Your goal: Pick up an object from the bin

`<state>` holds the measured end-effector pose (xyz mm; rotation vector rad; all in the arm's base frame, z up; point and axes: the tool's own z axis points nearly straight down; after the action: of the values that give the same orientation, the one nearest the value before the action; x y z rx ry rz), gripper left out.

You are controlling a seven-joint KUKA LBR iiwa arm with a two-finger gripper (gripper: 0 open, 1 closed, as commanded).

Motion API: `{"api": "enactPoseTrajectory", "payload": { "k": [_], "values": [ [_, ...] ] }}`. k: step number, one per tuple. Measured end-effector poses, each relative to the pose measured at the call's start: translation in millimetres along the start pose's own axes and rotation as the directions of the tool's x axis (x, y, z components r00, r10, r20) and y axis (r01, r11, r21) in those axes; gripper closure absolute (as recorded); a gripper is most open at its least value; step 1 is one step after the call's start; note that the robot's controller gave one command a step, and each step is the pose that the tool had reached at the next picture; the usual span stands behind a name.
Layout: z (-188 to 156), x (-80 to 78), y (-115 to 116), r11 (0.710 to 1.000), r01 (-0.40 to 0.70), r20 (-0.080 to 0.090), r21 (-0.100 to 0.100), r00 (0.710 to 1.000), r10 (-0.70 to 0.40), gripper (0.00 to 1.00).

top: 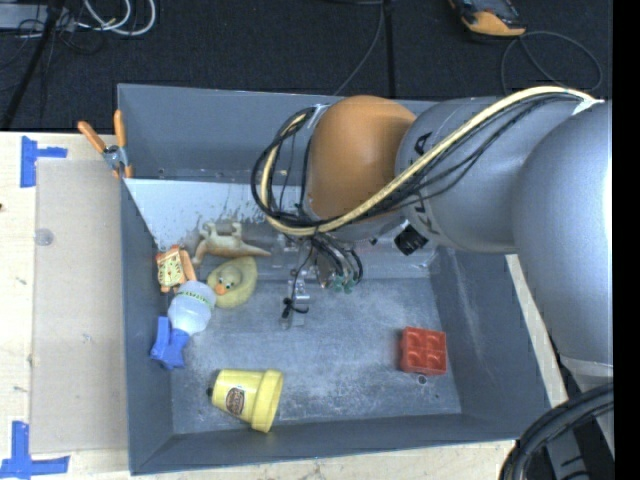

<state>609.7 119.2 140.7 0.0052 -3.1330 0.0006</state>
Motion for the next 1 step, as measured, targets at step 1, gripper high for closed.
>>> {"api": "enactPoseTrajectory", "payload": {
  "k": [1],
  "values": [
    [-4.8, -1.3, -0.4, 1.0, -0.002, 0.007, -0.001, 1.0, 0.002, 0.0]
  ]
}}
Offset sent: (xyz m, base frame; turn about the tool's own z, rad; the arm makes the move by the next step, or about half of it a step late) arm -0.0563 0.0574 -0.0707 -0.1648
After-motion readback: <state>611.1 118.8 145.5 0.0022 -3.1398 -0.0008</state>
